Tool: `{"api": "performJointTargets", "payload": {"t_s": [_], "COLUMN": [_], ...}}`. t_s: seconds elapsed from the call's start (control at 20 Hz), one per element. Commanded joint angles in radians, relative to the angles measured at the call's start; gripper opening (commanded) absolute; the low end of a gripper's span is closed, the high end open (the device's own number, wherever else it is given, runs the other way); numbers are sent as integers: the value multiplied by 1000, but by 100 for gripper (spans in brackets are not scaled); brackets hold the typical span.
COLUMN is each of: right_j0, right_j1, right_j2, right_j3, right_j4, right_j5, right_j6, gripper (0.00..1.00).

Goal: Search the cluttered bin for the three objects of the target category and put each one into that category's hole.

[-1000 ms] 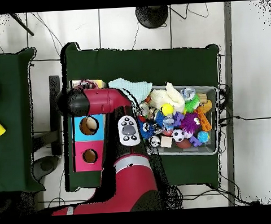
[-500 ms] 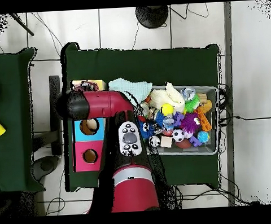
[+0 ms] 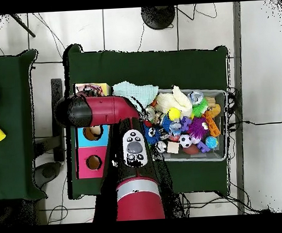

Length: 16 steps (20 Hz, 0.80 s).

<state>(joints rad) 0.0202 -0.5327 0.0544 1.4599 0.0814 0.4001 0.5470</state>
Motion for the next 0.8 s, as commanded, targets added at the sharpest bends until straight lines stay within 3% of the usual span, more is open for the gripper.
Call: {"api": "performJointTargets", "payload": {"t_s": [0.05,0.8], "right_j0": [-33,-18], "right_j1": [-45,-85], "right_j2": [23,2], "right_j3": [40,41], "right_j4": [37,44], "right_j5": [62,131], "right_j6": [278,290], "gripper": [0,0]}}
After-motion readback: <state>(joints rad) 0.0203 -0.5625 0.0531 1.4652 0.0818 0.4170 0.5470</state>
